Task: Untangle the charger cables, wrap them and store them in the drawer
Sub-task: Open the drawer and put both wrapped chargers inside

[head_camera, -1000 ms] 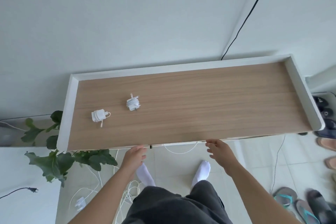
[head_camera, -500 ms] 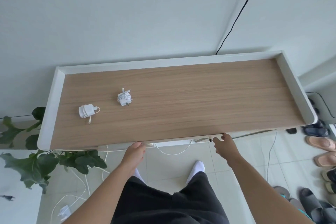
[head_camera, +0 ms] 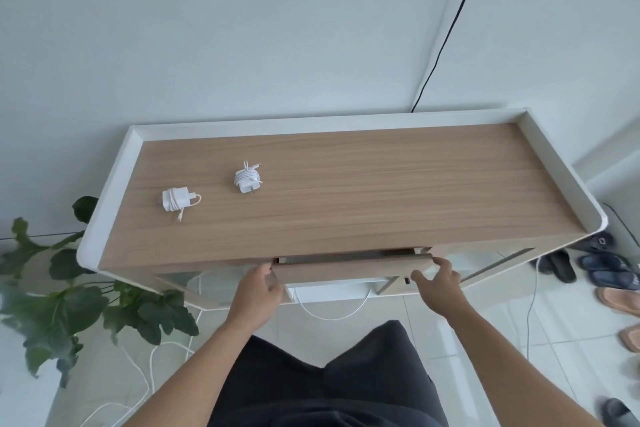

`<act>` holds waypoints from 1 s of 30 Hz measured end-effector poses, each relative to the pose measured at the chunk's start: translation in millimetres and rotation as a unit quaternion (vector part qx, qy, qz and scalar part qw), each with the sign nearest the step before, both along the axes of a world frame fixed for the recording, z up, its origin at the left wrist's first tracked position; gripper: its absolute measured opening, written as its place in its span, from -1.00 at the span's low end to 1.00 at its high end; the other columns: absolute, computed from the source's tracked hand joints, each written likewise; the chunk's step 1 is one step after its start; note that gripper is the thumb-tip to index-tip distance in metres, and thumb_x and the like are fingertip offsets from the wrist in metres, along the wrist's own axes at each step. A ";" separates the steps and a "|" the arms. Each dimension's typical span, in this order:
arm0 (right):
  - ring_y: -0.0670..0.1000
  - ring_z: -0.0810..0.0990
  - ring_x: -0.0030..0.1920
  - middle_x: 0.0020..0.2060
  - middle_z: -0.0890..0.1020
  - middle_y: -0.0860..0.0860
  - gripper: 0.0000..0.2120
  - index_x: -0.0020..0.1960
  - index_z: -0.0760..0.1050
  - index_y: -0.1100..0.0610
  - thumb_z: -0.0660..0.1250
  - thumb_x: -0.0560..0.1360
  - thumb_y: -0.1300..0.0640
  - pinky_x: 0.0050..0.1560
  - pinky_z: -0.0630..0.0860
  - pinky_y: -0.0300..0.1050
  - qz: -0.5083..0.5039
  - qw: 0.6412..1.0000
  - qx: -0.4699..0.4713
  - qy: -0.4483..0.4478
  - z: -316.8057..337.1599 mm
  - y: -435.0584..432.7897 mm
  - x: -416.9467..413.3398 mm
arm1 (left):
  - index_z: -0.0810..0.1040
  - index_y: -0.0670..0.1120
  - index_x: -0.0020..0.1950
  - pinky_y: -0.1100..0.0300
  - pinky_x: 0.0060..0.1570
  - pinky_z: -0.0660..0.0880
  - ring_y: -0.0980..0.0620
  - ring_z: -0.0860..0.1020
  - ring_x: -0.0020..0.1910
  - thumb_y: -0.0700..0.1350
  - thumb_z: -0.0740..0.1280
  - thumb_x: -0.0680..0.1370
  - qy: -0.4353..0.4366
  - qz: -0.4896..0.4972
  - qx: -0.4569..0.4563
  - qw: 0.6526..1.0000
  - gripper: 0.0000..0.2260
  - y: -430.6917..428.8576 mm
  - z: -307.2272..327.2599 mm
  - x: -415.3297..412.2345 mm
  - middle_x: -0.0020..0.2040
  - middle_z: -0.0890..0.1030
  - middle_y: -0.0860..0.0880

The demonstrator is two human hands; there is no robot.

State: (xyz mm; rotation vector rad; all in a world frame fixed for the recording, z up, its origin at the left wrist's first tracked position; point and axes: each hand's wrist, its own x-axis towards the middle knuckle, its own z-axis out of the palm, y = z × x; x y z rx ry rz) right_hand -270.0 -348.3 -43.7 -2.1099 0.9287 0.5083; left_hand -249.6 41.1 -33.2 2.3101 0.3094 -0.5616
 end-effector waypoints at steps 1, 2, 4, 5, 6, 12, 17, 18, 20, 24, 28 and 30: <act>0.35 0.36 0.55 0.63 0.23 0.21 -0.27 0.68 0.15 0.05 0.40 0.64 -0.09 0.56 0.36 0.35 0.023 0.999 -0.034 -0.009 2.0 6.3 -6.8 | 0.35 -0.10 0.69 0.11 0.45 0.40 -0.06 0.46 0.56 -0.11 0.31 0.70 -0.028 -0.005 0.010 1.000 -0.46 -4.9 2.8 -5.3 0.59 0.43 -0.02; 0.34 0.28 0.61 0.65 0.20 0.19 -0.27 0.68 0.15 0.05 0.41 0.63 -0.06 0.58 0.32 0.38 0.048 0.996 -0.065 -0.032 6.3 14.3 -12.5 | 0.34 -0.09 0.69 0.11 0.42 0.43 -0.05 0.46 0.54 -0.11 0.31 0.70 -0.060 -0.010 0.018 0.998 -0.46 -10.4 6.0 -9.3 0.58 0.39 -0.01; 0.28 0.23 0.65 0.67 0.20 0.10 -0.29 0.69 0.18 0.00 0.39 0.62 -0.02 0.60 0.29 0.38 0.110 0.984 -0.117 -0.084 13.3 29.1 -20.6 | 0.35 -0.09 0.68 0.11 0.34 0.49 -0.04 0.53 0.46 -0.12 0.28 0.71 -0.103 -0.043 0.025 0.993 -0.50 -20.6 8.1 -15.0 0.59 0.37 0.03; 0.25 0.22 0.67 0.69 0.21 0.06 -0.30 0.70 0.20 -0.02 0.38 0.62 -0.01 0.63 0.27 0.35 0.149 0.974 -0.134 -0.104 16.5 36.2 -23.1 | 0.34 -0.08 0.69 0.12 0.31 0.51 -0.05 0.57 0.41 -0.12 0.26 0.73 -0.105 -0.071 0.027 0.991 -0.50 -24.1 5.8 -18.0 0.62 0.36 0.05; 0.21 0.20 0.70 0.71 0.21 0.02 -0.31 0.71 0.22 -0.03 0.36 0.64 0.00 0.66 0.24 0.30 0.188 0.965 -0.138 -0.119 17.4 41.6 -24.0 | 0.33 -0.07 0.71 0.11 0.34 0.51 -0.05 0.59 0.40 -0.11 0.23 0.75 -0.101 -0.105 0.031 0.989 -0.50 -26.4 1.4 -21.1 0.66 0.34 0.07; 0.09 0.03 0.79 0.76 0.21 -0.06 -0.42 0.76 0.17 -0.13 0.17 0.76 -0.04 0.74 0.03 0.26 0.326 0.934 -0.134 -0.061 15.9 73.2 -25.3 | 0.42 -0.05 0.68 0.09 0.54 0.43 0.05 0.46 0.57 -0.04 0.16 0.81 -0.110 -0.185 0.072 0.974 -0.58 -25.0 -17.4 -33.7 0.64 0.41 0.08; 0.09 0.26 0.64 0.58 0.42 -0.11 -0.55 0.67 0.36 -0.24 0.14 0.78 -0.16 0.73 0.01 0.32 0.331 0.925 -0.182 -0.038 15.5 85.3 -34.9 | 0.67 -0.01 0.45 0.07 0.23 0.58 0.02 0.66 0.21 -0.05 0.28 0.78 -0.136 -0.188 0.081 0.969 -0.71 -22.0 -16.3 -34.4 0.29 0.62 0.10; 0.09 0.29 0.62 0.54 0.45 -0.11 -0.56 0.64 0.40 -0.24 0.15 0.78 -0.18 0.73 0.00 0.32 0.334 0.924 -0.181 -0.033 14.8 86.6 -36.5 | 0.72 0.00 0.38 0.06 0.19 0.59 0.02 0.67 0.16 -0.04 0.31 0.77 -0.132 -0.184 0.080 0.971 -0.74 -21.8 -16.5 -34.5 0.22 0.64 0.11; 0.08 0.33 0.61 0.51 0.50 -0.10 -0.59 0.59 0.48 -0.23 0.14 0.78 -0.21 0.74 -0.01 0.30 0.336 0.926 -0.169 -0.023 11.8 88.7 -42.1 | 0.77 0.01 0.27 0.04 0.14 0.60 0.03 0.66 0.09 -0.01 0.36 0.75 -0.121 -0.184 0.074 0.973 -0.79 -22.5 -16.4 -36.9 0.12 0.65 0.11; 0.14 0.56 0.42 0.30 0.67 0.00 -0.55 0.32 0.70 -0.11 0.07 0.78 -0.21 0.67 0.20 0.23 0.339 0.927 -0.158 -0.006 7.8 94.8 -54.8 | 0.78 -0.01 0.08 0.10 0.07 0.57 0.08 0.61 0.00 0.00 0.46 0.70 -0.075 -0.193 0.049 0.977 -0.86 -25.3 -17.0 -45.0 0.03 0.67 0.09; 0.18 0.67 0.10 -0.02 0.74 0.05 -0.52 0.03 0.71 0.05 0.11 0.76 -0.18 0.22 0.54 0.07 0.329 0.932 -0.153 -0.014 7.5 97.2 -65.2 | 0.75 -0.01 -0.08 0.26 -0.08 0.47 0.17 0.61 -0.05 0.08 0.51 0.65 -0.041 -0.206 0.038 0.977 -0.80 -23.9 -21.3 -50.2 -0.07 0.70 0.15; 0.16 0.66 0.12 0.01 0.75 0.03 -0.54 0.09 0.73 0.02 0.11 0.75 -0.18 0.22 0.51 0.08 0.330 0.931 -0.156 -0.012 7.4 95.9 -68.8 | 0.75 -0.01 -0.09 0.22 -0.04 0.53 0.17 0.63 -0.05 0.09 0.51 0.65 -0.037 -0.218 0.039 0.975 -0.79 -22.4 -21.2 -51.2 -0.08 0.71 0.16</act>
